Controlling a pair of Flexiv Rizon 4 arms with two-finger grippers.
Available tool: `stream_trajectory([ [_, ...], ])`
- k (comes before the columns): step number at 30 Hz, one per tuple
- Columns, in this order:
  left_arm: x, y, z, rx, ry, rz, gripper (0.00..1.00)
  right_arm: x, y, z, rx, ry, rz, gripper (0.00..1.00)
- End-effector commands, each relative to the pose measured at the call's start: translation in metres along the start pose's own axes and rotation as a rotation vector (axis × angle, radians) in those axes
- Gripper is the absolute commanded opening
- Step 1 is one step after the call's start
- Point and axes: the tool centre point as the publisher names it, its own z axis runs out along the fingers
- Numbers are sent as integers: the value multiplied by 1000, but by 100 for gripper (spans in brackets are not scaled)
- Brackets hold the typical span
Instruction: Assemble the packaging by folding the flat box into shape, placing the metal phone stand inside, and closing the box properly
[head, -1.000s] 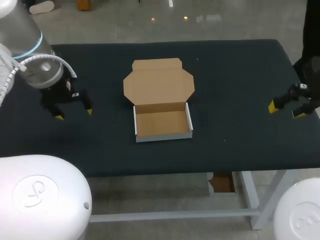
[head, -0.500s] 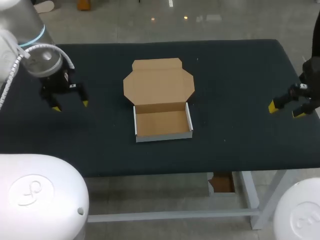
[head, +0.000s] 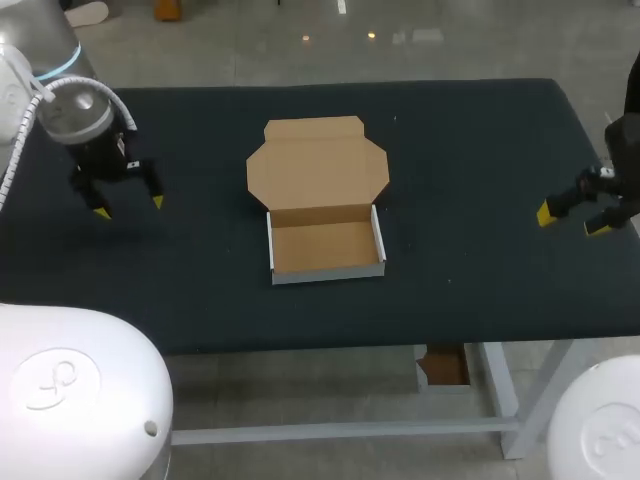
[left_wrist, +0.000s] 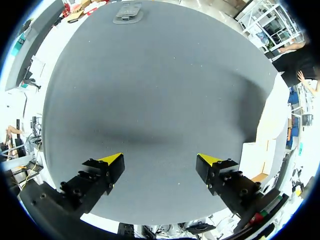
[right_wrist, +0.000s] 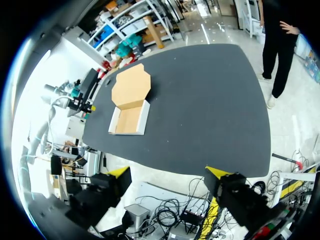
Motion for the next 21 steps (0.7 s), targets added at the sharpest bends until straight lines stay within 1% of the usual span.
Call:
stream_trajectory([
  [1, -5, -13, 6, -43, -8, -5, 100, 1, 0, -3, 4, 2, 0, 100],
  [15, -26, -29, 11, -57, -22, -5, 100, 1, 0, -3, 4, 2, 0, 100],
  [21, -27, -31, 12, -67, -27, 4, 100, 1, 0, -3, 4, 2, 0, 100],
])
